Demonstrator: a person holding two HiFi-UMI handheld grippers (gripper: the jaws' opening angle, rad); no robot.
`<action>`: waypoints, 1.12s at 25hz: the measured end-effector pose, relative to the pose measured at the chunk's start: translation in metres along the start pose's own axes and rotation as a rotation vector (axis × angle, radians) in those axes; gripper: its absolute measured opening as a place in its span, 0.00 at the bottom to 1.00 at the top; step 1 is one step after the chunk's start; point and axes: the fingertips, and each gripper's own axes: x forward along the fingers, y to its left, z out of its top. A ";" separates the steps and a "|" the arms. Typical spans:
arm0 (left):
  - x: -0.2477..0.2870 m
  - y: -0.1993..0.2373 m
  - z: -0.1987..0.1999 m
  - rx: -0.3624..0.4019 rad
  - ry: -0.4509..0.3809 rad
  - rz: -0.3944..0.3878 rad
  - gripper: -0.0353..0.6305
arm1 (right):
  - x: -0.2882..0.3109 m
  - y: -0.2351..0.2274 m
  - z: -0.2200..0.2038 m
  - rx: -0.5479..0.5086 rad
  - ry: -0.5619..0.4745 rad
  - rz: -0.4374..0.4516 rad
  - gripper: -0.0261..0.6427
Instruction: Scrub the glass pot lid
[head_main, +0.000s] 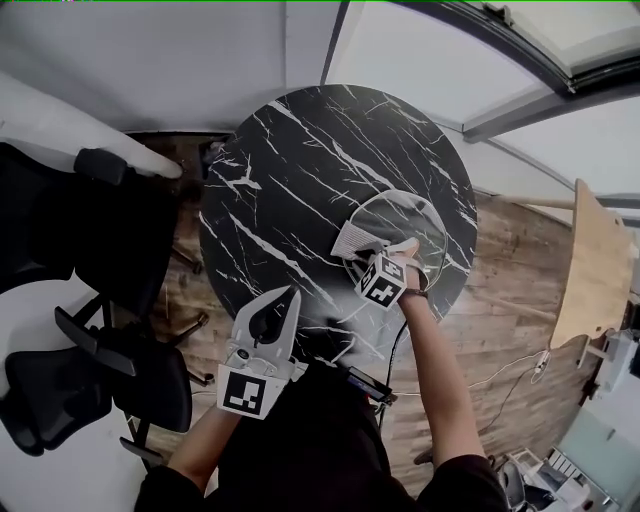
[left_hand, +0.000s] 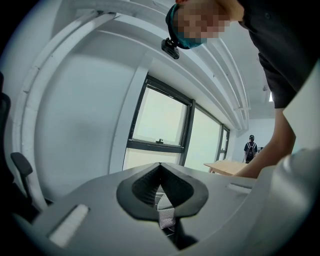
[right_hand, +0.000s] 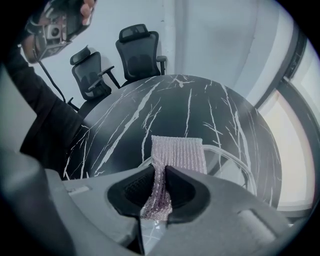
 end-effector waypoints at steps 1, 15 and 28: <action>-0.001 -0.002 0.000 -0.002 0.001 -0.002 0.06 | 0.000 0.003 -0.002 -0.005 0.000 -0.006 0.14; 0.002 -0.019 0.005 0.004 -0.004 -0.013 0.06 | 0.000 0.031 -0.015 0.005 -0.007 -0.008 0.14; 0.013 -0.042 0.003 0.004 -0.004 -0.036 0.06 | 0.000 0.060 -0.036 -0.002 -0.019 -0.004 0.14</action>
